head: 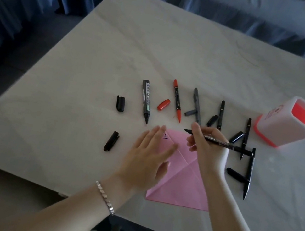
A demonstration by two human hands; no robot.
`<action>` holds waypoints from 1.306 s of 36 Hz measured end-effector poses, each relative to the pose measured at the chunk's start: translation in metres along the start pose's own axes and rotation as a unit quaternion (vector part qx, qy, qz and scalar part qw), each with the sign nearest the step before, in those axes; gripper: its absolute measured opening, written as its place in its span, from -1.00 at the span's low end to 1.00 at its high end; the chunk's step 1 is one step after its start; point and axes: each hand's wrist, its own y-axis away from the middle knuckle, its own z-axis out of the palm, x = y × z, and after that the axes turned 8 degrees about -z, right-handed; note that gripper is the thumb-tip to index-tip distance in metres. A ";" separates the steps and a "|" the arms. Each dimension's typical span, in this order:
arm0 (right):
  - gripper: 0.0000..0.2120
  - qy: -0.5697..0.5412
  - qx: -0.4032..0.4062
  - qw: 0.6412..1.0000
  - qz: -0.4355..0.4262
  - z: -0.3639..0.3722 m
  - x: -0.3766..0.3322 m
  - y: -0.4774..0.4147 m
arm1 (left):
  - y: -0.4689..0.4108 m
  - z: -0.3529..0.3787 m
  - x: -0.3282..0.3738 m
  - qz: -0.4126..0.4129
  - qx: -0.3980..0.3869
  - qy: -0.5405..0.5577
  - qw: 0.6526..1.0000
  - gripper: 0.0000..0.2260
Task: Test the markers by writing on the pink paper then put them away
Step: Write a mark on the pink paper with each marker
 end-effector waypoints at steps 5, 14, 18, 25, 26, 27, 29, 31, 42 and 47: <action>-0.72 0.047 0.050 0.997 -0.019 0.016 0.012 -0.004 | -0.002 0.003 -0.003 -0.012 -0.017 0.015 1.000 -0.62; -0.72 0.114 0.088 0.988 -0.054 0.027 0.032 -0.006 | -0.003 0.001 -0.001 -0.037 -0.041 0.054 0.997 -0.57; -0.71 0.128 0.080 0.986 -0.066 0.027 0.037 -0.006 | -0.002 0.000 -0.001 -0.040 -0.044 0.059 0.996 -0.57; -0.63 0.143 0.062 0.984 -0.083 0.027 0.041 -0.008 | -0.003 -0.001 0.000 -0.043 -0.050 0.057 0.996 -0.56; -0.61 0.144 0.060 0.984 -0.086 0.027 0.042 -0.008 | -0.003 -0.001 0.000 -0.044 -0.049 0.058 0.996 -0.56; -0.61 0.148 0.058 0.983 -0.090 0.027 0.042 -0.007 | -0.003 -0.001 0.000 -0.045 -0.048 0.059 0.996 -0.56; -0.65 0.160 0.055 0.980 -0.101 0.028 0.041 -0.007 | -0.004 -0.001 0.000 -0.047 -0.048 0.061 0.996 -0.56; -0.68 0.168 0.058 0.978 -0.108 0.029 0.041 -0.006 | -0.004 -0.001 0.001 -0.050 -0.050 0.063 0.995 -0.56; -0.61 0.157 0.078 0.980 -0.098 0.027 0.040 -0.007 | -0.003 -0.001 0.001 -0.053 -0.053 0.067 0.995 -0.57; -0.60 0.157 0.067 0.981 -0.091 0.027 0.040 -0.007 | -0.004 -0.001 0.001 -0.054 -0.050 0.067 0.995 -0.58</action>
